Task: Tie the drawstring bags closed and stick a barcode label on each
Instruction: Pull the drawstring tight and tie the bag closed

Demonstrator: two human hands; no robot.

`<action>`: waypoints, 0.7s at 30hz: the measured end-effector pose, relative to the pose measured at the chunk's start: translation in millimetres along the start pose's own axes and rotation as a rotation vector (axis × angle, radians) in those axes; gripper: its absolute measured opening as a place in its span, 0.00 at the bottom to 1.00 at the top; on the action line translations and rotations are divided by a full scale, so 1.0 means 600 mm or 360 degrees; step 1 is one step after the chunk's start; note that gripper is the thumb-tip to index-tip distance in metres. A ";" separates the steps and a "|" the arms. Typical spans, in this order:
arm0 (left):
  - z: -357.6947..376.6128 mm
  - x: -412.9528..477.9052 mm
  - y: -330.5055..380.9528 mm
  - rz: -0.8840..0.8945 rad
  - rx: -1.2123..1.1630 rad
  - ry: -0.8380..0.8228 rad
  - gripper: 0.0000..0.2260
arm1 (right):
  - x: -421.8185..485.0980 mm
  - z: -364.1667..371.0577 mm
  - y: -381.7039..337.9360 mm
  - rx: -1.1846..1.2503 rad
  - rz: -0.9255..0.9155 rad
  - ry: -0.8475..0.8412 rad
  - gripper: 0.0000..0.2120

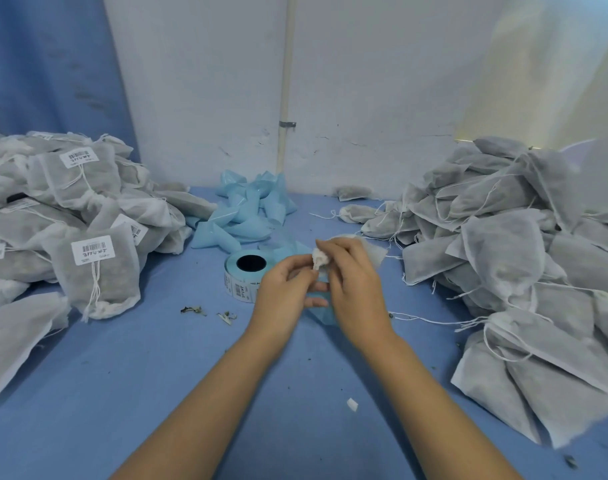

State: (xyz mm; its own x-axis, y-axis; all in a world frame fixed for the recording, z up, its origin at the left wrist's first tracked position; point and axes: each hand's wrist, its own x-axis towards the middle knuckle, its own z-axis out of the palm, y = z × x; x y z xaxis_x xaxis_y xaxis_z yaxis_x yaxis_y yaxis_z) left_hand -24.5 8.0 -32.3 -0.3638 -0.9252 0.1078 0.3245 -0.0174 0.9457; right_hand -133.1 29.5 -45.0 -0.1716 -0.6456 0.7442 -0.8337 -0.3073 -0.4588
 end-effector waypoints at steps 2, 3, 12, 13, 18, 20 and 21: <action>0.002 0.001 -0.006 -0.0036 0.0032 0.0043 0.09 | -0.006 0.001 0.004 -0.0015 0.0032 -0.0083 0.19; 0.002 0.002 -0.011 -0.0036 0.0094 0.0071 0.08 | -0.007 0.000 0.005 -0.0006 0.0066 -0.0110 0.19; -0.007 0.012 -0.006 -0.0230 0.0063 0.0184 0.10 | -0.017 0.011 -0.030 0.0198 0.0246 0.0242 0.05; -0.006 0.013 -0.001 -0.0305 -0.0179 0.0158 0.09 | -0.020 0.010 -0.035 0.0252 0.0242 0.0159 0.08; -0.024 0.021 0.011 -0.0342 -0.0359 0.0080 0.11 | -0.023 0.008 -0.039 0.0042 0.0573 -0.0558 0.17; -0.028 0.023 0.013 -0.0309 -0.0286 0.0067 0.12 | -0.018 0.012 -0.032 -0.0479 0.0661 -0.0600 0.15; -0.029 0.023 0.014 -0.0299 -0.0261 0.0067 0.12 | -0.016 0.013 -0.027 -0.0768 0.0653 -0.0580 0.14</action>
State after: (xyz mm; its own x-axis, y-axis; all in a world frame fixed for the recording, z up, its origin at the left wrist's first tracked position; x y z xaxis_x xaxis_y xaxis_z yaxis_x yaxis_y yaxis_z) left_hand -11.8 -11.6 -28.1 -0.3953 -0.9149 -0.0813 0.3931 -0.2485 0.8853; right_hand -114.0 35.3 -48.5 -0.4045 -0.8602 0.3106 -0.8927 0.2976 -0.3383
